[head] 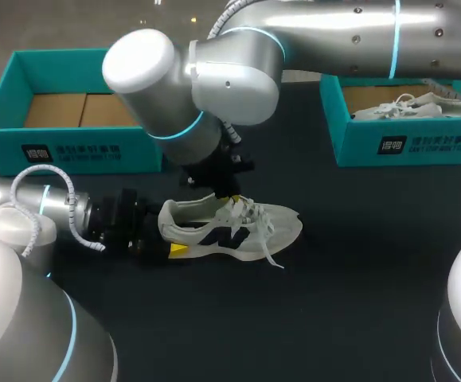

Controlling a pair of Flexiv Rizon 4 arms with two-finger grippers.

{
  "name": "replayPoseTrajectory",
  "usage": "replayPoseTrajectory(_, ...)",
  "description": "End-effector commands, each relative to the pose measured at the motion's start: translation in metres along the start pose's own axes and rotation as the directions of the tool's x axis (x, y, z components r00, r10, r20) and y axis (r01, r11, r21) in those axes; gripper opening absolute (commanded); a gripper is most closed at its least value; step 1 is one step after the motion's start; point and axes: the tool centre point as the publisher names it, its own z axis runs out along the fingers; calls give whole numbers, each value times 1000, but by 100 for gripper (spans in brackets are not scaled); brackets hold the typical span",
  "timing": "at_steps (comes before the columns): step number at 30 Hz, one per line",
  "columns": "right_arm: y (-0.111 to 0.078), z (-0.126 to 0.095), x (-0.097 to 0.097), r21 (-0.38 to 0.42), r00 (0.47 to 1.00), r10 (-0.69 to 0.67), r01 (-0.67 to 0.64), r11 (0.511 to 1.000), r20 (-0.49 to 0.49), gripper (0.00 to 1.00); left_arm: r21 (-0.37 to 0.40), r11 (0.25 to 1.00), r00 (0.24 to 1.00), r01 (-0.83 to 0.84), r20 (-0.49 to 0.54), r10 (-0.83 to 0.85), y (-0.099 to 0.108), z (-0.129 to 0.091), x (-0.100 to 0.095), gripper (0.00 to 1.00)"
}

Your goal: Take the shoe out of the shoebox, open the shoe tongue, remove and reinsert the insole, then place the shoe into the shoebox

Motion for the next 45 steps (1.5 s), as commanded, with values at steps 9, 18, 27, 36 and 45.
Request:
replayPoseTrajectory(9, 4, 13, -52, -9, 994, -57, 57, 998, -92, 0, -1, 1000, 1000, -1, 3, 1, 3, 2, -1, 0)
replayPoseTrajectory(18, 3, 39, -84, 55, 1000, -7, 7, 998, -6, 0, -1, 1000, 1000, -1, 3, 1, 3, 2, -1, 0)
replayPoseTrajectory(27, 1, 82, -88, 115, 999, 9, -14, 993, 48, 0, -1, 1000, 1000, -1, 3, 1, 3, 2, -1, 0)
replayPoseTrajectory(36, -2, 107, -83, 152, 998, 37, -43, 987, 45, 18, -1, 1000, 1000, -1, 3, 1, 3, 2, -1, 0)
replayPoseTrajectory(45, 2, 79, -91, 116, 997, 80, -81, 990, 13, 100, -1, 1000, 1000, -1, 3, 1, 3, 2, -1, 0)
